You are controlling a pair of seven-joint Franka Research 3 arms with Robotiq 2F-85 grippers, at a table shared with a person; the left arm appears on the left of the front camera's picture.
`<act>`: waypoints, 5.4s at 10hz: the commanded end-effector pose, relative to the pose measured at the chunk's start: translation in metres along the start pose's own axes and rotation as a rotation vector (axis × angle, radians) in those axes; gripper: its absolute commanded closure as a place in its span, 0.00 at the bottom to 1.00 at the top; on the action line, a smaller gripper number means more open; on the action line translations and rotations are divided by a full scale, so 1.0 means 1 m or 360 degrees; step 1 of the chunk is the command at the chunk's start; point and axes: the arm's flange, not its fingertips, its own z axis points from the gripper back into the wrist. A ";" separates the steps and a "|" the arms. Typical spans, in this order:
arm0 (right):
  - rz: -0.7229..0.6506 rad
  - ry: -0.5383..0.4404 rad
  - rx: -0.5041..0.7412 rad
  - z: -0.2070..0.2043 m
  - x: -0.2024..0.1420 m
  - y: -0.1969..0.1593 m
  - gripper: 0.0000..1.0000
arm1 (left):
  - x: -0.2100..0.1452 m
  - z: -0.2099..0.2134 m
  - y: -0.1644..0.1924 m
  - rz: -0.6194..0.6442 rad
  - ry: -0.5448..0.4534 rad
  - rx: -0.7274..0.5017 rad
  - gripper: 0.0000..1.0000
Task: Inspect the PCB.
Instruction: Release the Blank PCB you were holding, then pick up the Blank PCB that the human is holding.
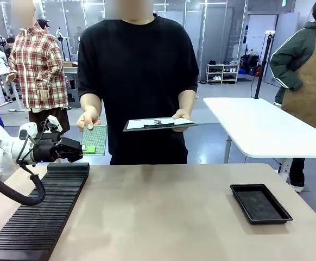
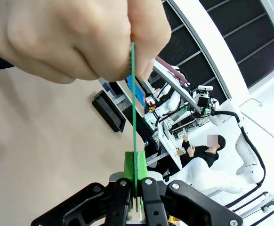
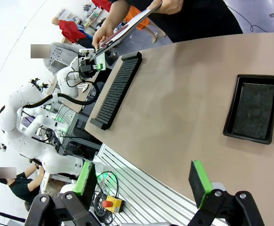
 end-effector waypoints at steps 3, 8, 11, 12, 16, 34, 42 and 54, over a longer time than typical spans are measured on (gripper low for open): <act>0.0029 -0.0010 0.0018 0.000 0.000 -0.001 0.00 | 0.003 -0.002 0.000 -0.0008 -0.0001 0.0004 0.97; 0.0029 -0.0010 0.0018 0.000 0.000 -0.001 0.00 | 0.001 0.000 -0.001 0.0033 0.0039 -0.0012 0.24; 0.0029 -0.0010 0.0018 0.000 0.000 -0.001 0.00 | 0.001 -0.001 -0.001 0.0038 0.0057 -0.0006 0.00; 0.0029 -0.0010 0.0018 0.000 0.000 -0.001 0.00 | 0.001 0.000 -0.002 0.0038 0.0059 -0.0013 0.00; 0.0029 -0.0010 0.0018 0.000 0.000 -0.001 0.00 | 0.002 -0.002 -0.002 0.0038 0.0054 -0.0006 0.00; 0.0029 -0.0010 0.0018 0.000 0.000 -0.001 0.00 | -0.063 0.162 -0.174 0.0021 0.0076 0.0031 0.00; 0.0029 -0.0010 0.0018 0.000 0.000 -0.001 0.00 | -0.142 0.261 -0.228 -0.0011 -0.0099 0.0117 0.00; 0.0029 -0.0010 0.0018 0.000 0.000 -0.001 0.00 | -0.142 0.261 -0.228 -0.0011 -0.0099 0.0117 0.00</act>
